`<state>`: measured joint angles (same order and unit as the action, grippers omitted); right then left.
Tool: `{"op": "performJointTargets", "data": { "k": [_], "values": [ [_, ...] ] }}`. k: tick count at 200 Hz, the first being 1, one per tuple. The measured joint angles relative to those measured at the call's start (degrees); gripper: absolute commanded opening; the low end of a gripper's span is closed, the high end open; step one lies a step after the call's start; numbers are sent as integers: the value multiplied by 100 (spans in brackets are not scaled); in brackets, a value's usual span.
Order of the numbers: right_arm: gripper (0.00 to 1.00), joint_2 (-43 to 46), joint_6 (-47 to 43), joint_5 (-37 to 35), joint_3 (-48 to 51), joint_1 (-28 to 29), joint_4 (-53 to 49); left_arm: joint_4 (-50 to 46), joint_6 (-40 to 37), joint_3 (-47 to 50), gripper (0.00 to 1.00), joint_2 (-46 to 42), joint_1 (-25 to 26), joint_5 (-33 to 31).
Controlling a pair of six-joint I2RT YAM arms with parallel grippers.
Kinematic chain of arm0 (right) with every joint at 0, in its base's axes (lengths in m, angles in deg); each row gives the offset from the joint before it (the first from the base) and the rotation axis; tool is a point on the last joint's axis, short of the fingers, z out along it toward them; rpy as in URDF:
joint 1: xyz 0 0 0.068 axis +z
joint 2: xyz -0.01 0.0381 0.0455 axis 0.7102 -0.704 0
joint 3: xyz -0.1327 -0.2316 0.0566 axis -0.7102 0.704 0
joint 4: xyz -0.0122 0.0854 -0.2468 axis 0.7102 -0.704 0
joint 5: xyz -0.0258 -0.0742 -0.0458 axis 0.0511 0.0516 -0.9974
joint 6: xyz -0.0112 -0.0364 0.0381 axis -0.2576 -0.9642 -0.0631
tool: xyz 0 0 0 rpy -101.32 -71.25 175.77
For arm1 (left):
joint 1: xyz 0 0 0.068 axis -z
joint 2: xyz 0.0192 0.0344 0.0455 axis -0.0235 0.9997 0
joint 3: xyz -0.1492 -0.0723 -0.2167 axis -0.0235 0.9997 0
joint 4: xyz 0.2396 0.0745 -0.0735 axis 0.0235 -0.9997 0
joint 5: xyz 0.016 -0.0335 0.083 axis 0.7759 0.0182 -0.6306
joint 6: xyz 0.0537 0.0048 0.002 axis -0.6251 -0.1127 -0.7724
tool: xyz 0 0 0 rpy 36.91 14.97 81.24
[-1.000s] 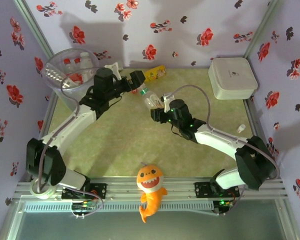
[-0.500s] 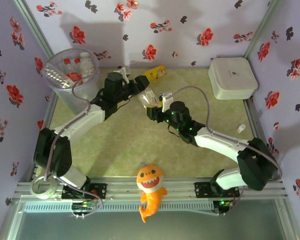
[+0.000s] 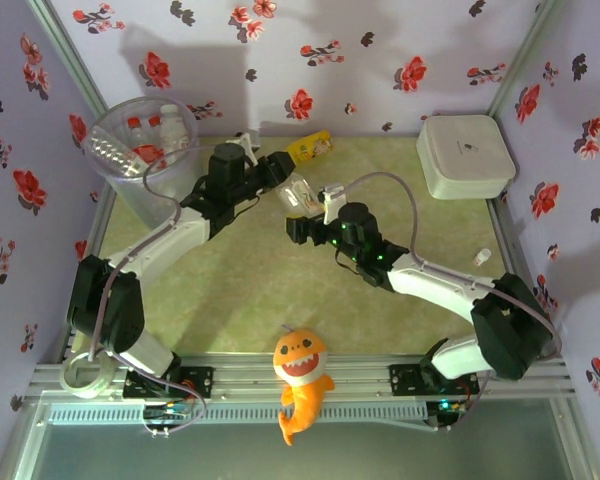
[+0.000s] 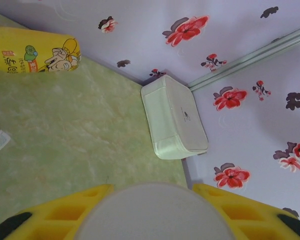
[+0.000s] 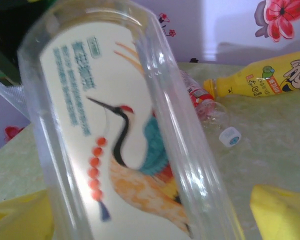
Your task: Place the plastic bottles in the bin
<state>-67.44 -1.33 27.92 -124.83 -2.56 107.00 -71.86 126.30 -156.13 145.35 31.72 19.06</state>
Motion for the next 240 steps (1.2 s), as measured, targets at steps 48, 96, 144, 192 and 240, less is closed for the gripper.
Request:
{"op": "performJointTargets", "data": {
  "k": [48, 96, 144, 192, 240],
  "values": [
    [99, 748, -2, -133, 37, -238, -343, -638, -551, -990, 25, 0, -754, 22],
    [99, 1113, 0, -339, 181, -385, -498, -1351, -1384, -2761, 23, -39, -1587, -37],
    [99, 1113, 0, -424, 337, -407, -848, -1926, -2184, -3707, 15, -227, -2826, -787],
    [99, 1113, -2, -448, 361, -422, -979, -2627, -3018, -3882, 12, -229, -3303, -1624],
    [99, 1113, -2, -452, 389, -444, -1113, -2870, -3512, -3617, 10, -17, -3320, -2065]
  ]
}}
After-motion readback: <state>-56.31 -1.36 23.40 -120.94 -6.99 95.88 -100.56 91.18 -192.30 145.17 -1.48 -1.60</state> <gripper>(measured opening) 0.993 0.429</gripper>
